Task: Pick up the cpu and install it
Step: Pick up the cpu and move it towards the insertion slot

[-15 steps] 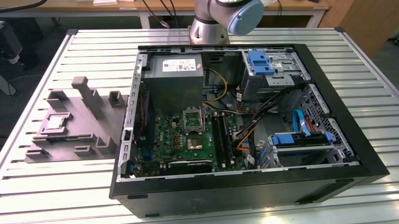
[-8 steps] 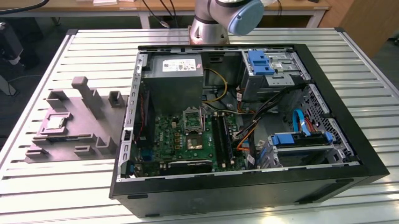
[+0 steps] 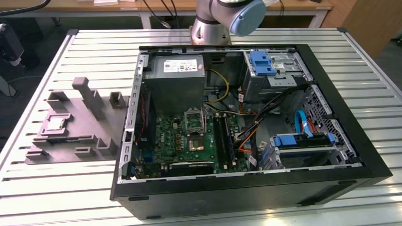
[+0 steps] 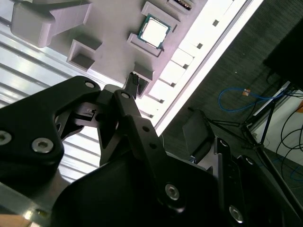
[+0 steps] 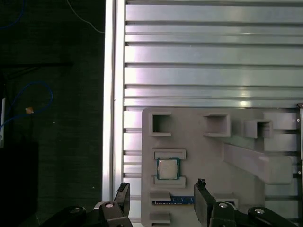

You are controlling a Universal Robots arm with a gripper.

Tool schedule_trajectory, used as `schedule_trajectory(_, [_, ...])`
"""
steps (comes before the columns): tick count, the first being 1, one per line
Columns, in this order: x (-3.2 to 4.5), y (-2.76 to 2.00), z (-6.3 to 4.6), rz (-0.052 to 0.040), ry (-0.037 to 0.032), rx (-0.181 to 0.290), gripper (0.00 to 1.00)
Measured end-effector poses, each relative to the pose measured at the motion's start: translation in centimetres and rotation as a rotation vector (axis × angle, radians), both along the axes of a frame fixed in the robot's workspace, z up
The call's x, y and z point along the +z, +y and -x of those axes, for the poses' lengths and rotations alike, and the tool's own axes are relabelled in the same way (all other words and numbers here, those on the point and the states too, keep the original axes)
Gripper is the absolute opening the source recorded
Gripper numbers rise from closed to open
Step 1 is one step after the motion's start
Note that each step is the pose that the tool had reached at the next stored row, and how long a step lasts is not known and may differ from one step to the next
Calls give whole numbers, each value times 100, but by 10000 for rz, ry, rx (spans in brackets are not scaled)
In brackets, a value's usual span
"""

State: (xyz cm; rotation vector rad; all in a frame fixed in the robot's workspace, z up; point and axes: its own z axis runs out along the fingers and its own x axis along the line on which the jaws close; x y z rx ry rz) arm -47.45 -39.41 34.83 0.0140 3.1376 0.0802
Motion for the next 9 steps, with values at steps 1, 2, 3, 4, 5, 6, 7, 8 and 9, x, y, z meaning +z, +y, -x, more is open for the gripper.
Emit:
schedule_trajectory(1, [-4, 0, 0, 0, 0, 0, 65])
schedule_trajectory(2, [-9, -1, 0, 0, 1, -1, 65])
schedule_trajectory(3, [-15, -1, 0, 0, 0, 0, 65])
schedule_trajectory(4, [-23, -2, 0, -1, 0, 0, 65])
schedule_trajectory(5, [-31, -3, 0, 0, 2, 0, 65])
schedule_trajectory(6, [-40, -3, 0, 1, 5, 0, 65])
schedule_trajectory(7, [-49, -3, -1, 0, 8, 0, 65])
schedule_trajectory(8, [-57, -3, -1, 0, 10, 0, 65])
schedule_trajectory(9, [-64, -3, -1, 0, 10, 0, 65])
